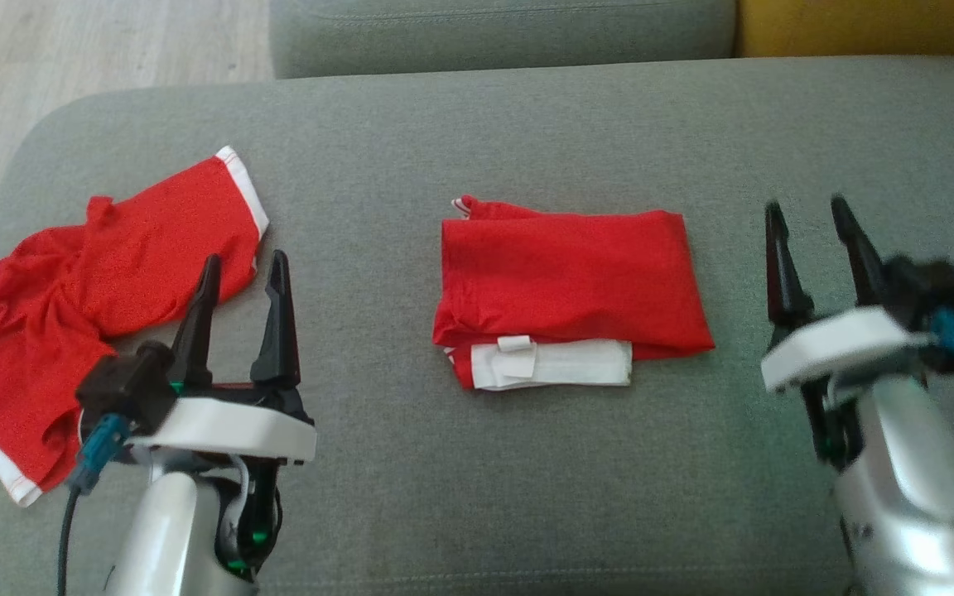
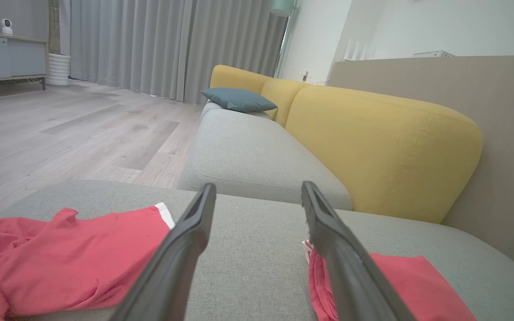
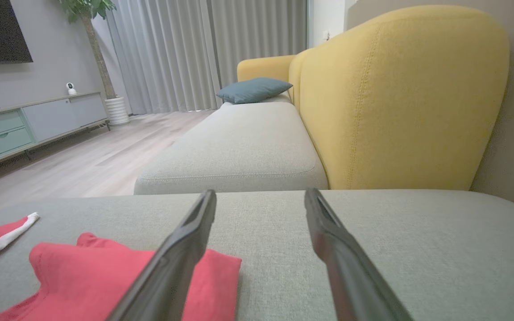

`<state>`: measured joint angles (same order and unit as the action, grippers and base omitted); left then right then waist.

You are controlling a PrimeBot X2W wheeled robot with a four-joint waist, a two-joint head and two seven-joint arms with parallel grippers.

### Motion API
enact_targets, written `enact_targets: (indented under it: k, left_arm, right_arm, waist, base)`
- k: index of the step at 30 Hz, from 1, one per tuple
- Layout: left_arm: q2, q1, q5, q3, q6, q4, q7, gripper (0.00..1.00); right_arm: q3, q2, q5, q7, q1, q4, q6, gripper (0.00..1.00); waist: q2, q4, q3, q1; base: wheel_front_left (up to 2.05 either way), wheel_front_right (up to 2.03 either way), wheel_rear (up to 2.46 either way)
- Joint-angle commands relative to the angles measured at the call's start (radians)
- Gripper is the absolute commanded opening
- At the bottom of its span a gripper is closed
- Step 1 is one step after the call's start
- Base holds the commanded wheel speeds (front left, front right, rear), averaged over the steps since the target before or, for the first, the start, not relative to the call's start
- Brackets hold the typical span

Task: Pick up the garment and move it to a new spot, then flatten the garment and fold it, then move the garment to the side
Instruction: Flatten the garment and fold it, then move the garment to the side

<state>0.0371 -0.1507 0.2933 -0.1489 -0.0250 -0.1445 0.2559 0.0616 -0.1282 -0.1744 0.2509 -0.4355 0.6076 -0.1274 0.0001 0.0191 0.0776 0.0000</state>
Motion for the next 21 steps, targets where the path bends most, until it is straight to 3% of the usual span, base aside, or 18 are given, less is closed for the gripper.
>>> enact_targets:
  k: [1, 4, 9, 21]
  left_arm:
    - [0.013, -0.027, 0.001, 0.034, 0.005, 0.040, 0.006, 1.00]
    - [0.013, -0.017, -0.003, 0.032, 0.002, 0.042, 0.006, 1.00]
    - [0.013, 0.004, -0.011, 0.036, -0.005, 0.033, 0.006, 1.00]
    - [0.013, 0.029, -0.025, 0.025, -0.002, 0.052, 0.006, 1.00]
  right_arm:
    - [0.012, 0.014, 0.013, 0.011, -0.020, -0.045, -0.003, 1.00]
    - [-0.050, 0.050, 0.093, 0.011, 0.069, -0.141, -0.003, 1.00]
    - [-0.099, 0.076, 0.130, 0.011, 0.167, -0.231, -0.003, 1.00]
    - [-0.090, 0.078, 0.068, 0.011, 0.242, -0.286, -0.003, 1.00]
  waist:
    - [-0.0001, -0.005, 0.000, 0.0000]
    - [-0.0001, -0.018, -0.002, 0.0000]
    - [-0.0001, -0.031, 0.001, 0.0000]
    - [-0.0001, -0.033, 0.001, 0.0000]
  base:
    - [0.00, 0.00, 0.00]
    - [0.00, 0.00, 0.00]
    - [0.00, 0.00, 0.00]
    - [0.00, 0.00, 0.00]
